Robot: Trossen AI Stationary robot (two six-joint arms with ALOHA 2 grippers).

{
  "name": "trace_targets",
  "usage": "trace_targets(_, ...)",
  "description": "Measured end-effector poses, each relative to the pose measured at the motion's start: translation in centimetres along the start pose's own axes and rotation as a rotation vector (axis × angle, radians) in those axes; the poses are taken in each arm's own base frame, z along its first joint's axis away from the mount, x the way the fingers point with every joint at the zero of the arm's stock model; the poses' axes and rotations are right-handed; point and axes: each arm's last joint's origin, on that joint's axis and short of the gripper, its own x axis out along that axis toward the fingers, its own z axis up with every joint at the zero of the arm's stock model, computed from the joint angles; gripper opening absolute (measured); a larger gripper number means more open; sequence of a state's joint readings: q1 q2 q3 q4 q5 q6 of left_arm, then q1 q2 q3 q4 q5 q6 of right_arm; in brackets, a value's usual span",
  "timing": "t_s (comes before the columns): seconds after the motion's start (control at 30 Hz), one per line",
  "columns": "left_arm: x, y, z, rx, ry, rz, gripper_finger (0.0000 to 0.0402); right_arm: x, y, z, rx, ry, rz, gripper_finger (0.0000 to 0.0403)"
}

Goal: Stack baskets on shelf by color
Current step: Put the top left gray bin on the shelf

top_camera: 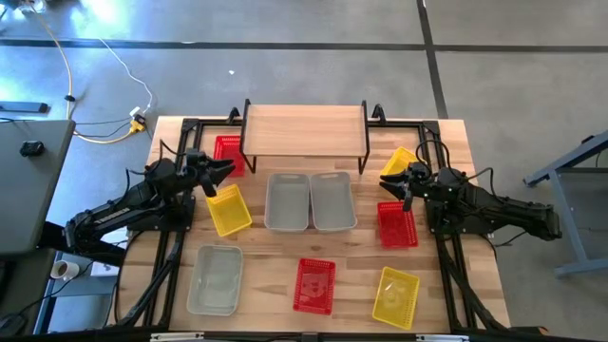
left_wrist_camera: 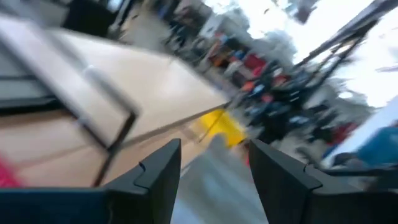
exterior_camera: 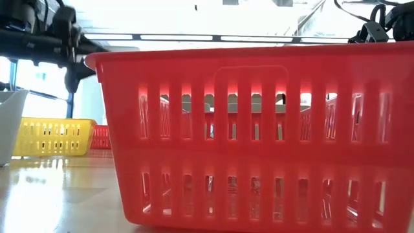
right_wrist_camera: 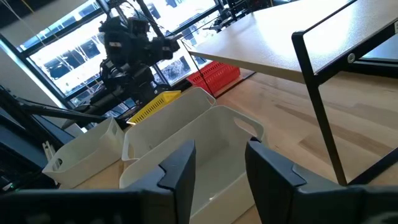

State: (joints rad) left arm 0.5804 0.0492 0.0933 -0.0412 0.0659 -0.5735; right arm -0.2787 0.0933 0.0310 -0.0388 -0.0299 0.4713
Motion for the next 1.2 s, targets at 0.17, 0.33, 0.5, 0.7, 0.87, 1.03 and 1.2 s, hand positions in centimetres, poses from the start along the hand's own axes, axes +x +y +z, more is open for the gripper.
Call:
trace_targets(0.17, 0.1, -1.2, 1.4, 0.021, -0.05, -0.133, 0.0168, 0.0, 0.0, 0.0, 0.0, 0.0, 0.0, 0.0126)
trace_targets(0.33, 0.4, -2.8, 3.5, 0.094, -0.006, -0.204, 0.0165, 0.0, 0.0, 0.0, 0.0, 0.0, 0.0, 0.0126)
trace_targets(0.5, 1.5, -4.4, 5.7, 0.187, 0.063, -0.232, 0.0165, 0.0, 0.0, 0.0, 0.0, 0.0, 0.0, 0.0126)
trace_targets(0.7, 3.5, -5.8, 7.9, 0.26, 0.244, -0.196, 0.0165, 0.0, 0.0, 0.0, 0.0, 0.0, 0.0, 0.0126)
trace_targets(0.87, 5.0, -7.2, 9.9, 0.342, 0.355, -0.2, 0.0165, 0.0, 0.0, 0.0, 0.0, 0.0, 0.0, 0.0126)
trace_targets(1.03, 6.2, -8.8, 11.3, 0.452, 0.43, -0.218, 0.0165, 0.0, 0.0, 0.0, 0.0, 0.0, 0.0, 0.0126)
trace_targets(1.2, 7.6, -10.6, 11.7, 0.571, 0.492, -0.229, 0.0165, 0.0, 0.0, 0.0, 0.0, 0.0, 0.0, 0.0126)
